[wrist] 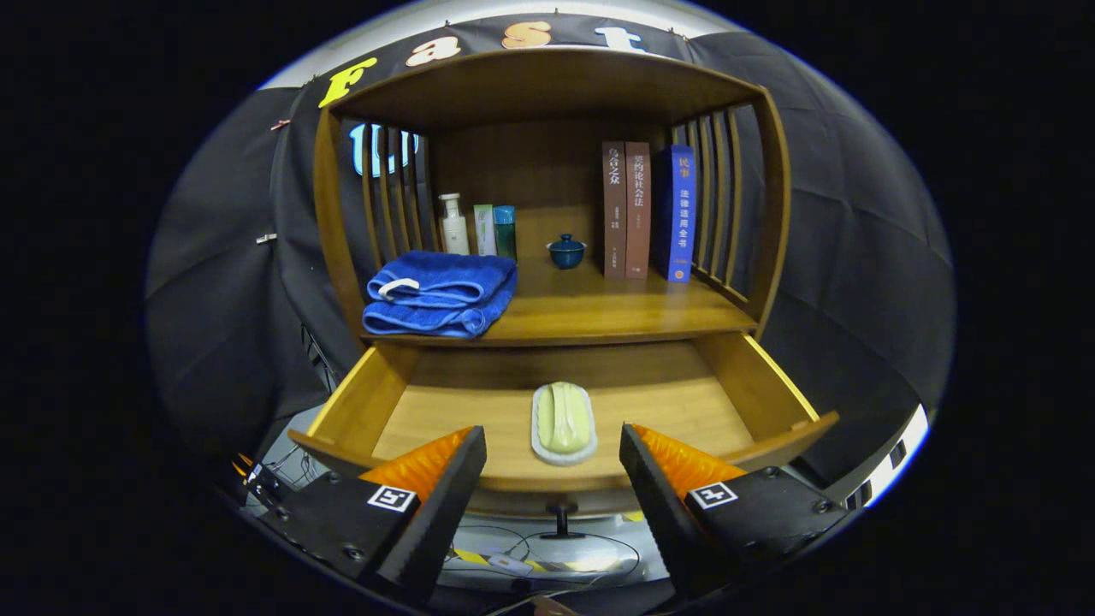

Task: Pull open the drawer, take out the items inside it, and place them on the countertop above the cabinet.

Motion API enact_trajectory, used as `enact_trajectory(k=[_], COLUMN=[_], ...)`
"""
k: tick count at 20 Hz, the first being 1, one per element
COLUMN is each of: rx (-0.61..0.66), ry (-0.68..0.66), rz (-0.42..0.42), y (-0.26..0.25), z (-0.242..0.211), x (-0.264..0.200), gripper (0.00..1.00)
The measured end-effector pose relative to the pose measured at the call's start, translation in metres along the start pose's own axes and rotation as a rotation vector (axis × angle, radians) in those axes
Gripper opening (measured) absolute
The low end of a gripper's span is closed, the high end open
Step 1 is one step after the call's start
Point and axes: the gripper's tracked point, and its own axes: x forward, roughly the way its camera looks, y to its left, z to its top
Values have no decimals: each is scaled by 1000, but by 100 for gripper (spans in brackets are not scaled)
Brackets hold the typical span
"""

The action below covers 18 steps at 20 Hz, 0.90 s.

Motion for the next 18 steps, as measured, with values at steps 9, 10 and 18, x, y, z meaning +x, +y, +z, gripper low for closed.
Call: enact_trajectory(k=[9,10,18], rx=[-2,-9,-43], ry=[296,329,511], rz=[-17,-25,-44], y=[-5,-7,-12], z=[-10,-17,-50], x=[107,116,144], gripper=[100,100,93])
